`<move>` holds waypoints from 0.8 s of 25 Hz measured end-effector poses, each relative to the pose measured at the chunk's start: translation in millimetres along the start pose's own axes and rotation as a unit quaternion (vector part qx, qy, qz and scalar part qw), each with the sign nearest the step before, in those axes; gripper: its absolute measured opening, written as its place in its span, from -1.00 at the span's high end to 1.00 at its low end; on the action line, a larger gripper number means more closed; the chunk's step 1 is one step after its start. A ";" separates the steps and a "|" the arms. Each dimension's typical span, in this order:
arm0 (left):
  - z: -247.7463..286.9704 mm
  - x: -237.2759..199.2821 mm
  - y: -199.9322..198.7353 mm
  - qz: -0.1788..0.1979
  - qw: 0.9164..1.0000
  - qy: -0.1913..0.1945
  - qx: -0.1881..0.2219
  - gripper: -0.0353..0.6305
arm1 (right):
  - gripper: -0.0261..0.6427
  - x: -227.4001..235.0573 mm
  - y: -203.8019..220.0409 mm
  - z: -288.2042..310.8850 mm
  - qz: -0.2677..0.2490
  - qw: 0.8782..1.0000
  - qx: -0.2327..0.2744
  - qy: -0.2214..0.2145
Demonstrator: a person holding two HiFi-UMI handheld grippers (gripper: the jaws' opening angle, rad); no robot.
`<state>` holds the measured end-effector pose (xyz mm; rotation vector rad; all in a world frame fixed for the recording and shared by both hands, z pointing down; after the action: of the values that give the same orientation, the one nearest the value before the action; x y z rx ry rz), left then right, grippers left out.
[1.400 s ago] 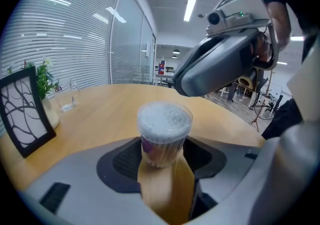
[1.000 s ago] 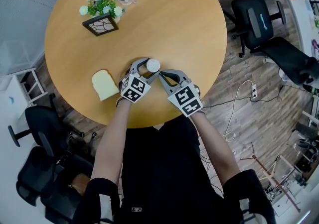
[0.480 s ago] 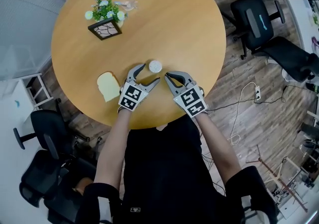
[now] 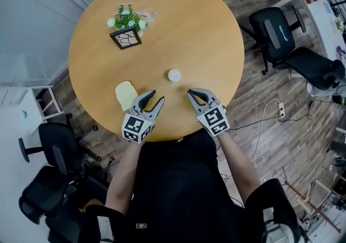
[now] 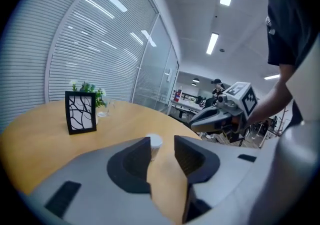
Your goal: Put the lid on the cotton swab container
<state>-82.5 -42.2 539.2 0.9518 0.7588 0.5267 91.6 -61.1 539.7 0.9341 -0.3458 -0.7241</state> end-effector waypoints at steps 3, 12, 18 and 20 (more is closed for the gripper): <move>-14.1 9.7 -6.1 0.007 1.000 0.006 0.006 0.76 | 0.90 -8.3 -7.1 -7.0 0.005 1.000 0.021 0.007; -28.3 33.1 -20.1 0.042 0.998 0.037 0.003 0.88 | 0.91 -34.5 -28.6 -26.3 0.008 0.997 0.068 0.018; -32.3 49.7 -20.9 0.069 0.996 0.055 -0.010 0.88 | 0.91 -42.7 -28.0 -36.6 -0.004 0.998 0.061 0.023; -34.3 52.1 -23.9 0.076 0.995 0.056 -0.010 0.88 | 0.91 -41.8 -30.2 -38.6 -0.007 0.998 0.061 0.028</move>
<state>-74.2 0.4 488.4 0.9726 0.7837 0.7247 70.9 -20.3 494.3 1.0713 -0.3366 -0.6931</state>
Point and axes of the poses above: the fingertips, and each gripper's own axes: z forward along the fingers, x to its right, y out of its underside, the point moved 5 cm from there along -z, backward along the fingers, and after that the axes turned 10 degrees about y, right-handed, at the moved point
